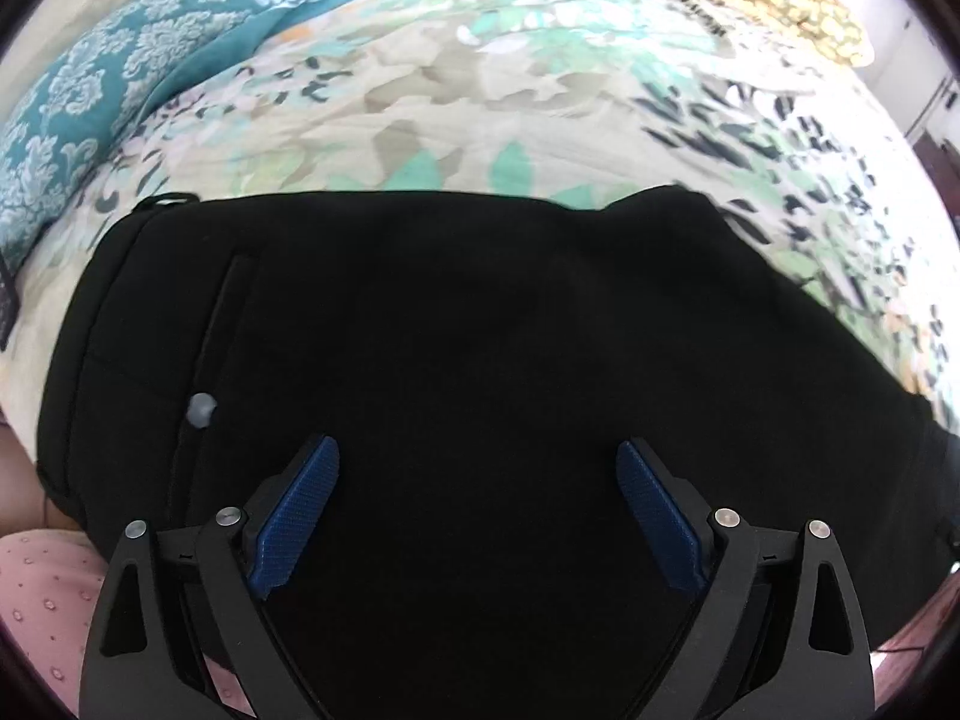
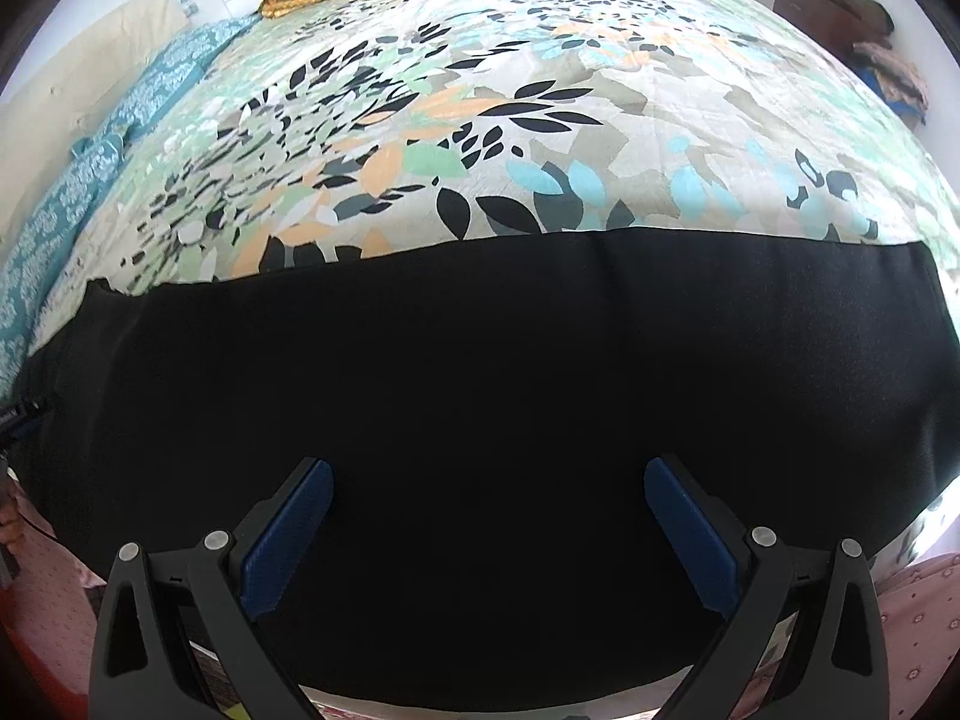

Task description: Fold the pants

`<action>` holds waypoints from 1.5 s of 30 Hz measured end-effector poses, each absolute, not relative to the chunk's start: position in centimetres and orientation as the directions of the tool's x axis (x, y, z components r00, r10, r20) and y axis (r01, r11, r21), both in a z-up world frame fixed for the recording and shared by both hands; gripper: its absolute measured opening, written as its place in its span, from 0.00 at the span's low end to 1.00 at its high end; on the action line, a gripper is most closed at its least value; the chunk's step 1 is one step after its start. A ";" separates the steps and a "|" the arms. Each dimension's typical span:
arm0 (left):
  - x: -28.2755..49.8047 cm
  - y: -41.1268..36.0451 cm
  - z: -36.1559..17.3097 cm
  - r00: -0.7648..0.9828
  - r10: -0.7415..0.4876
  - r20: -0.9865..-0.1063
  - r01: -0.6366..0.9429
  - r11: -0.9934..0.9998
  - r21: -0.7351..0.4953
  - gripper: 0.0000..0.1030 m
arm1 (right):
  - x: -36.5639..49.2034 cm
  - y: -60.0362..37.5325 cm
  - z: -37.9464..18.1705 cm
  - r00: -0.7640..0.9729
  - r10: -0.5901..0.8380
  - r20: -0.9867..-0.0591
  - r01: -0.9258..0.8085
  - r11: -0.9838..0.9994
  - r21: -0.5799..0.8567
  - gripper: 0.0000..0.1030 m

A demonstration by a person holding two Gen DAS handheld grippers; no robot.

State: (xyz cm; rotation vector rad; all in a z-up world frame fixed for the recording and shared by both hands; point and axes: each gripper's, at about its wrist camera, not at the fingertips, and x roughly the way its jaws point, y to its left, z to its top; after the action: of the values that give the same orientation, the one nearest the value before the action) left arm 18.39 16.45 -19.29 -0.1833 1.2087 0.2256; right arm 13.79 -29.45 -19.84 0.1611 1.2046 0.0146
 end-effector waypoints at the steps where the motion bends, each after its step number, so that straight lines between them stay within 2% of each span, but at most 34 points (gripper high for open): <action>1: 18.3 16.3 -19.1 0.352 0.059 -0.934 -0.265 0.964 -0.039 0.92 | 13.8 -29.5 -19.9 0.359 0.094 -0.928 0.075 0.989 0.129 1.00; 7: 18.0 14.9 -17.1 0.461 -0.007 -0.888 -0.196 0.974 -0.110 0.92 | 13.7 -29.8 -20.1 0.371 0.098 -0.923 0.097 0.985 0.144 1.00; 14: 18.3 13.0 -17.2 0.467 -0.036 -0.883 -0.128 0.986 -0.107 0.92 | 13.7 -29.6 -20.0 0.379 0.083 -0.922 0.107 0.985 0.133 1.00; 33: 18.6 11.7 -20.0 0.366 0.038 -0.930 -0.105 0.995 -0.001 0.92 | 13.7 -29.3 -20.1 0.384 0.071 -0.921 0.098 0.988 0.117 1.00; 43: 18.7 11.8 -20.2 0.365 0.047 -0.930 -0.102 0.995 0.010 0.95 | 13.7 -29.3 -20.0 0.384 0.068 -0.921 0.090 0.990 0.111 1.00; 45: 18.7 11.8 -20.3 0.364 0.049 -0.930 -0.102 0.995 0.012 0.95 | 13.8 -29.8 -19.4 0.386 0.100 -0.917 0.092 0.985 0.147 1.00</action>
State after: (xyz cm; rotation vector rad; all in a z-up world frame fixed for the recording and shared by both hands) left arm 18.68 11.82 -20.27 -0.0507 1.1941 0.0971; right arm 13.82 -29.76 -19.42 0.1849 1.1761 0.0051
